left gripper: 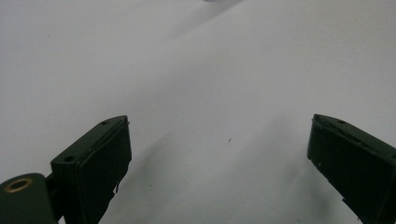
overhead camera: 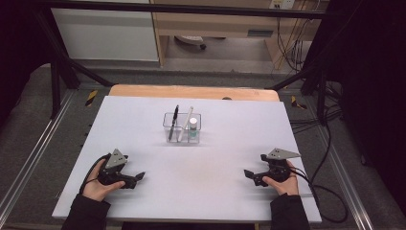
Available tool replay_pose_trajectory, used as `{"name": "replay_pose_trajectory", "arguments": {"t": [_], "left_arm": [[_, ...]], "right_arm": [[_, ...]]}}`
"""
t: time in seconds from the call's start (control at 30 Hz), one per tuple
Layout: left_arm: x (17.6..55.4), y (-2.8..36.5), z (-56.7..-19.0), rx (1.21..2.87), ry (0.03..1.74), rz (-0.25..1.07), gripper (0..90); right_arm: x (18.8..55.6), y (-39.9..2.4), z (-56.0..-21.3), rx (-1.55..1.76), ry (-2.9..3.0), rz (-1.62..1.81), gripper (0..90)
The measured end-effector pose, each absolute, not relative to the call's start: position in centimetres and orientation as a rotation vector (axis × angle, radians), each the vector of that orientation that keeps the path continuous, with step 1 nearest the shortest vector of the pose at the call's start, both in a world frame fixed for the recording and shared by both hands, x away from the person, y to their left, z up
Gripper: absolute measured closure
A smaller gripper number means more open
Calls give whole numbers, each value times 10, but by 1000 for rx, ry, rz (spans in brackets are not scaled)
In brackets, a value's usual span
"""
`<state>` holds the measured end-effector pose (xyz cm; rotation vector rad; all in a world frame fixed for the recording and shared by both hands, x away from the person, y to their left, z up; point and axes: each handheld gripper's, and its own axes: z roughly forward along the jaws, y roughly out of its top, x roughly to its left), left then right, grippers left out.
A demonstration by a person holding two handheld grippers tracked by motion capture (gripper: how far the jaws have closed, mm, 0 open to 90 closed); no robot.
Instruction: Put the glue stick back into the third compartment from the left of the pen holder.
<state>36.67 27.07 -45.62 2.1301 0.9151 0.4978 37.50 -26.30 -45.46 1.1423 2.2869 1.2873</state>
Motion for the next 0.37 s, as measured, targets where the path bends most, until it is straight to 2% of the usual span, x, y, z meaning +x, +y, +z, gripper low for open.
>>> {"name": "replay_pose_trajectory", "arguments": {"t": [0.37], "left_arm": [[367, 270, -456, 2134, 908, 498, 60]], "right_arm": [[372, -270, -459, 1168, 2287, 1291, 5]]}}
